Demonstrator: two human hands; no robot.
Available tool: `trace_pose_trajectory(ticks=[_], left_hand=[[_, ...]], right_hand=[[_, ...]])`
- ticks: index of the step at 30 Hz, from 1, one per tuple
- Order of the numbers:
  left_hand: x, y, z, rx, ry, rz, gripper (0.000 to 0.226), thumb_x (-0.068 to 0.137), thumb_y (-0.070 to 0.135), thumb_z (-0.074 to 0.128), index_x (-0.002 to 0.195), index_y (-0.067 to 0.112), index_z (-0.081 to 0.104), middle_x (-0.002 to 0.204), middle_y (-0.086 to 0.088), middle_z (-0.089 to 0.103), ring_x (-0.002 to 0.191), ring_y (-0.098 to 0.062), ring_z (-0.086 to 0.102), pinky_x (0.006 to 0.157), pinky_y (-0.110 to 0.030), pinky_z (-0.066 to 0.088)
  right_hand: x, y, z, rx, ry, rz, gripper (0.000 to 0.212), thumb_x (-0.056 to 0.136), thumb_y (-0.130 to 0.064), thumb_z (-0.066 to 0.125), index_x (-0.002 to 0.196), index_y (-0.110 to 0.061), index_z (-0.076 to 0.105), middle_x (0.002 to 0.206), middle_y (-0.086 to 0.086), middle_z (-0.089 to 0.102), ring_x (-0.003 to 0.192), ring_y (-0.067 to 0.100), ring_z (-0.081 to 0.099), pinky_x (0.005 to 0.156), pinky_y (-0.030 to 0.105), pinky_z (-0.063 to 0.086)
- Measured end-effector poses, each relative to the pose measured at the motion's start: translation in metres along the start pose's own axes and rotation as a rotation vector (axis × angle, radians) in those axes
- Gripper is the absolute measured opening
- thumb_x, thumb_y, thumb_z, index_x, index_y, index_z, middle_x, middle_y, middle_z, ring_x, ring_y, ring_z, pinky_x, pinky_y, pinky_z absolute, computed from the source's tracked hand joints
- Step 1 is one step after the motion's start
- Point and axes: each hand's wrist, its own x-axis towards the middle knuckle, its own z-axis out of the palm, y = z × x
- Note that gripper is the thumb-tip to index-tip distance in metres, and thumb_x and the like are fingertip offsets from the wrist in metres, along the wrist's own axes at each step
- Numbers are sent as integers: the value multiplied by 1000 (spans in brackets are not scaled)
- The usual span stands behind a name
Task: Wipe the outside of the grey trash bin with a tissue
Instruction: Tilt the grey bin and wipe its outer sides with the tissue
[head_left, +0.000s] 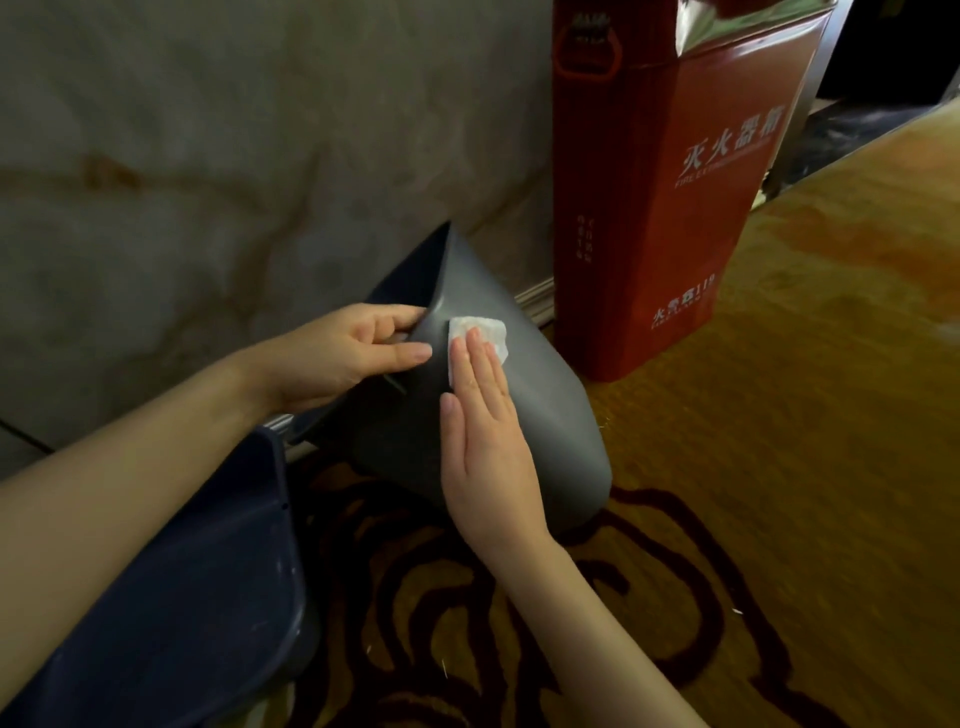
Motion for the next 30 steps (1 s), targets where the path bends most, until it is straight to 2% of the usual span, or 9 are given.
trace_pose_trajectory(ticks=[6,9,13,15,18,21,24,28,30], left_hand=[[17,5,3,-16,297,94,25,92,10,46,101,16,67,97,-6,74,93,-13,70,78,-22,55],[19,13,2,-7,454,98,22,92,10,45,92,10,67,88,-7,70,77,-9,69,79,-23,54],[20,23,4,-76,573,50,23,92,9,46,78,5,64,67,-4,68,57,-7,66,64,-24,55],[21,26,3,-83,628,21,24,91,9,47,73,5,62,59,-2,67,51,-7,63,60,-23,53],[16,26,-2,-104,651,-18,23,91,9,47,73,5,61,56,1,67,50,-6,63,61,-23,52],[13,25,-4,-137,601,-32,21,91,8,46,78,4,62,52,2,69,51,-6,66,59,-21,55],[16,27,1,-141,569,-31,21,91,8,46,80,3,63,60,-1,70,53,-8,66,59,-22,55],[12,25,2,-130,556,-29,20,91,8,46,83,6,64,60,0,72,56,-7,68,59,-21,57],[7,22,2,-151,556,-27,21,91,8,45,83,7,65,59,2,73,58,-7,69,58,-20,57]], right_hand=[[28,-11,4,3,26,19,48,100,-27,24,146,-15,15,157,-2,11,142,2,-1,114,19,1],[29,-20,11,-56,30,-44,48,100,-25,24,145,-12,15,156,2,11,142,6,-1,114,20,0],[32,-15,11,-114,82,-58,48,99,-24,24,144,-9,20,155,5,18,143,10,6,116,23,4],[29,-1,8,-141,101,7,48,99,-25,25,144,-11,22,155,4,20,143,11,9,115,22,5],[18,39,-7,-105,120,216,46,99,-26,26,144,-16,24,155,0,21,142,8,11,112,20,6],[6,81,-28,-164,136,379,45,100,-26,22,145,-21,24,155,-2,21,142,6,9,111,22,6],[-1,100,-35,-142,184,495,45,101,-27,21,144,-21,26,155,-2,22,142,8,10,111,24,8],[-4,87,-26,-37,258,543,45,100,-28,22,144,-18,27,154,-2,25,141,7,14,114,25,9],[-4,63,-13,23,247,471,45,100,-29,24,144,-22,25,154,-6,23,139,1,13,112,22,8]])
